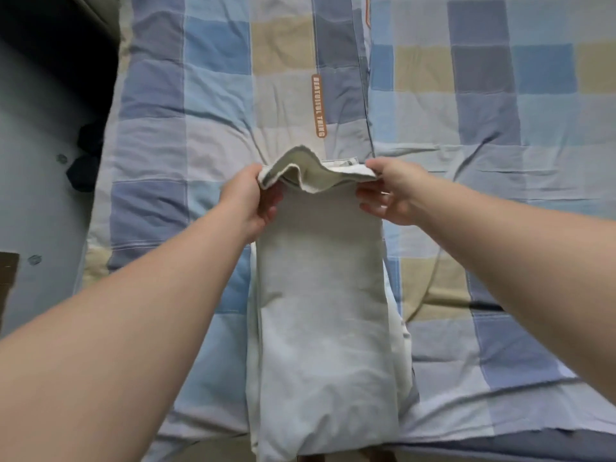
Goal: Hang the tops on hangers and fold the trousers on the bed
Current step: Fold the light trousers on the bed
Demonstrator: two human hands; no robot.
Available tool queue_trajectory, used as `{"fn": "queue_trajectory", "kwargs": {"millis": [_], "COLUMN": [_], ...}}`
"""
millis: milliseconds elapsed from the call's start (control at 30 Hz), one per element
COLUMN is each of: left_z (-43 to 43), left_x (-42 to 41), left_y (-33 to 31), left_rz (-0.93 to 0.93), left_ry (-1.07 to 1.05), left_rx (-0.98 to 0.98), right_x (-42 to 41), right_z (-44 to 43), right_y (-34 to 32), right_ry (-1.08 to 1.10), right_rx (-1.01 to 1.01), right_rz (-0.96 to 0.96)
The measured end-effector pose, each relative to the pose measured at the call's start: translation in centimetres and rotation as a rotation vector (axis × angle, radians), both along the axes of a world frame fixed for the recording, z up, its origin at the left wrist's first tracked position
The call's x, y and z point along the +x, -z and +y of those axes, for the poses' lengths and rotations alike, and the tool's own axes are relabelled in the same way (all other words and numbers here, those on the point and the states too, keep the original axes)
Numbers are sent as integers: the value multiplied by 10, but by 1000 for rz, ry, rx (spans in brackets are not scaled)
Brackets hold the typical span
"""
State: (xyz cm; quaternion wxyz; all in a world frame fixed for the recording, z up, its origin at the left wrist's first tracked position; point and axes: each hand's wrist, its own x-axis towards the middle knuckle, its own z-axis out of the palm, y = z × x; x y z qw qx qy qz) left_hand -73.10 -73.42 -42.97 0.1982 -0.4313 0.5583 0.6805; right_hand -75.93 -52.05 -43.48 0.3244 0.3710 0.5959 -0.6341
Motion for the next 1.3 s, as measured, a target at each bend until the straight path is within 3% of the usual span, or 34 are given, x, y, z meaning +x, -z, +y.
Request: {"fn": "queue_trajectory", "kwargs": {"millis": [100, 233, 433, 567, 733, 867, 933, 1000, 1100, 1300], "left_z": [4, 14, 15, 11, 18, 18, 11, 4, -5, -8], "left_x": [3, 32, 129, 217, 315, 319, 310, 302, 292, 295], "left_y": [36, 64, 79, 83, 83, 82, 84, 82, 75, 50], "left_rz": [-5, 7, 212, 69, -121, -178, -244, -320, -349, -444], "left_ry": [24, 137, 383, 537, 616, 511, 485, 493, 525, 475], "left_rx": [40, -90, -519, -801, -852, -797, -742, -626, -418, -120], "right_x": [4, 33, 118, 197, 286, 316, 319, 322, 326, 326], "right_z": [-4, 1, 16, 29, 39, 40, 39, 44, 54, 63], "right_y": [38, 70, 80, 87, 98, 96, 93, 88, 81, 53], "right_ry": [-101, -149, -135, -106, -242, -285, -217, -167, -256, -318], "right_rx": [-150, -205, -17, 171, 281, 336, 327, 236, 81, 66], "right_rz": [-63, -38, 31, 106, -23, -56, -169, -328, -479, -474]}}
